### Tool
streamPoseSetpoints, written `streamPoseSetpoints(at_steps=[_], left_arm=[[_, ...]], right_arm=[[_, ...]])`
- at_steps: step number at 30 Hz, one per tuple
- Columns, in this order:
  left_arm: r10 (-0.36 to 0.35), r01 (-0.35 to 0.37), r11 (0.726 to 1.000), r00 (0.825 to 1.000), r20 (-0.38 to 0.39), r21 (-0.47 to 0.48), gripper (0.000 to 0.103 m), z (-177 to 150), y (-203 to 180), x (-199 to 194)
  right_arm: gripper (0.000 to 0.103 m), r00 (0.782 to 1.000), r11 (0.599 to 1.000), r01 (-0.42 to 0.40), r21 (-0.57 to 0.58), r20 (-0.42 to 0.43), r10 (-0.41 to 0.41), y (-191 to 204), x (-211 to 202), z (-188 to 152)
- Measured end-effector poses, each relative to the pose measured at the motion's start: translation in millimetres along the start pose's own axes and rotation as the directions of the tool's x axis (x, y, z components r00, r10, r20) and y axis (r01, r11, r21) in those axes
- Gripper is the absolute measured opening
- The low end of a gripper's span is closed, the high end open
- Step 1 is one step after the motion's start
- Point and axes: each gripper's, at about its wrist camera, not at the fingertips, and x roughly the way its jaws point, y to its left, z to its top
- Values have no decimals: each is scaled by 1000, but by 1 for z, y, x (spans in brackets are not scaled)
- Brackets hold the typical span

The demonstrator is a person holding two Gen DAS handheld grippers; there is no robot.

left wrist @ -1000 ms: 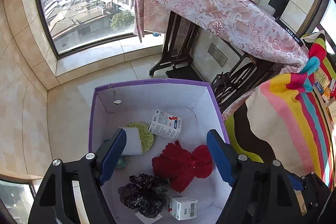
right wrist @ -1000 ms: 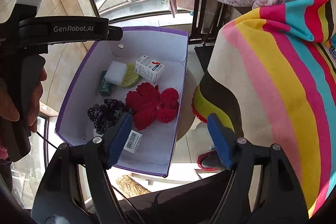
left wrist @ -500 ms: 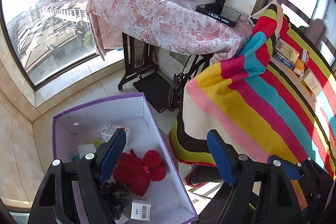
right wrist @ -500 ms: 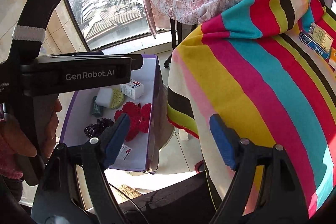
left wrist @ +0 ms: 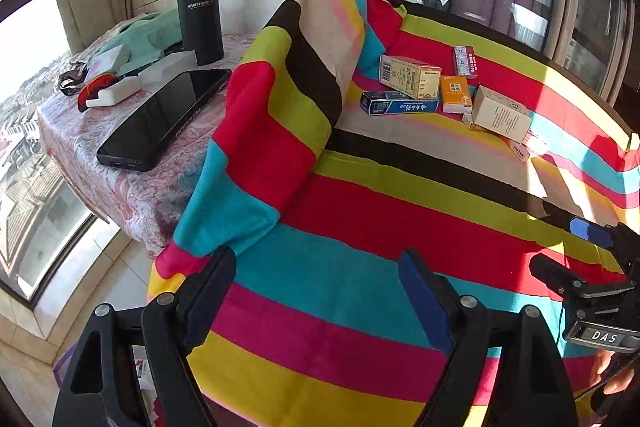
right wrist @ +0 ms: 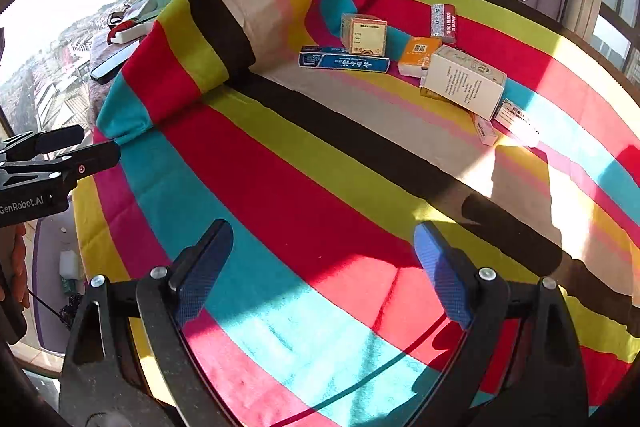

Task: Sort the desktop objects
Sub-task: 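Move both tools back over the striped table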

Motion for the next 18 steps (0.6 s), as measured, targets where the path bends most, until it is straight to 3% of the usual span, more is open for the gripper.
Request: streamPoseSetpoints(at_steps=[2,5,8,11,13,18], left_arm=[[-51,52,998,998,-45,28,84,21,-23,31],[-118,122,992,987,-105,32,84,45,-51,69],[-146,151,988,983,-108,40,84,64,-75,88],[-172,176,984,979,-108,25,84,87,-92,98],[-181,183,983,978,-103,9,84,104,-98,103],[-178,174,983,979,-99,-52,84,147,-105,123]], right_arm=[[93,998,995,45,83,-39,-42,-49,14,3],[93,999,991,26,128,-28,-23,-95,28,15],[93,1000,1000,-19,0,8,19,-105,39,43],[94,998,990,18,-141,55,-10,-108,55,81],[99,999,978,27,-208,52,-17,-110,73,103],[99,1000,943,7,-334,4,-6,-109,116,132]])
